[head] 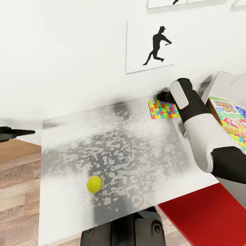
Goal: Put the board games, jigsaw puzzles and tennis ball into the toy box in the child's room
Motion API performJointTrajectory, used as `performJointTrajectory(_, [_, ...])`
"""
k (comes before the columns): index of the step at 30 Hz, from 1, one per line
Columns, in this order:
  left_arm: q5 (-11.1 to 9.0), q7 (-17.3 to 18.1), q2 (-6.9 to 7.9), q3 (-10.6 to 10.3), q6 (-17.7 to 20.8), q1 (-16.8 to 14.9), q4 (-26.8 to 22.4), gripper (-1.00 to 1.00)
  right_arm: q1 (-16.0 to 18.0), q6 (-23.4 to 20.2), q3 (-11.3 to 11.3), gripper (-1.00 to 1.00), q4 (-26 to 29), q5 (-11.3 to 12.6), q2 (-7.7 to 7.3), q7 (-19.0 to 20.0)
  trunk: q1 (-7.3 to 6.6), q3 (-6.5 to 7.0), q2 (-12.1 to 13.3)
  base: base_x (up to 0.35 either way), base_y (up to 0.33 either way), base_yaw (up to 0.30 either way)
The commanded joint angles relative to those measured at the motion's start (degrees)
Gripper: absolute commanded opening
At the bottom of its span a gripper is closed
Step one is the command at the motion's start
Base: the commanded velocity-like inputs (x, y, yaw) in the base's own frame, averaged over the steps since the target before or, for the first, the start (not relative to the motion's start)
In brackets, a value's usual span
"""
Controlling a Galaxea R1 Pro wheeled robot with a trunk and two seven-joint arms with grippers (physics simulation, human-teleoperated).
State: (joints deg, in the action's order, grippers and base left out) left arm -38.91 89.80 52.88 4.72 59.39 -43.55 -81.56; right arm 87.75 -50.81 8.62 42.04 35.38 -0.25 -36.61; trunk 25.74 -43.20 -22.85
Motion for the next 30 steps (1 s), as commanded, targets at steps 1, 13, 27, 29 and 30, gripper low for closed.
performJointTrajectory(1, [0.00, 0.21, 0.03, -0.05, 0.61, -0.05, 0.00, 1.00, 0.00, 0.09, 0.17, 1.00, -3.19, 1.80, -0.01, -0.39, 0.05, -0.08, -0.07, -0.083, 0.001, 0.000])
performJointTrajectory(13, [0.06, 0.21, -0.04, -0.01, 0.61, -0.05, 0.60, 1.00, -0.10, 0.09, 0.17, 1.00, -3.19, 1.80, -0.05, -0.39, 0.05, -0.08, -0.07, -0.054, 0.000, 0.000])
performJointTrajectory(27, [0.06, 0.21, -0.14, -0.06, 0.61, -0.05, 0.62, 1.00, -0.17, 0.09, 0.17, 1.00, -3.18, 1.80, -0.10, -0.39, 0.05, -0.08, -0.07, -0.103, 0.075, 0.000])
performJointTrajectory(29, [0.06, 0.21, -0.20, -0.06, 0.61, -0.05, 0.62, 1.00, -0.19, 0.09, 0.17, 1.00, -3.18, 1.80, -0.10, -0.39, 0.05, -0.08, -0.07, -0.149, 0.139, 0.000])
performJointTrajectory(30, [0.06, 0.21, -0.26, -0.06, 0.61, -0.05, 0.62, 1.00, -0.20, 0.09, 0.14, 1.00, -3.19, 1.80, -0.10, -0.39, 0.05, -0.08, -0.07, -0.070, 0.066, 0.000])
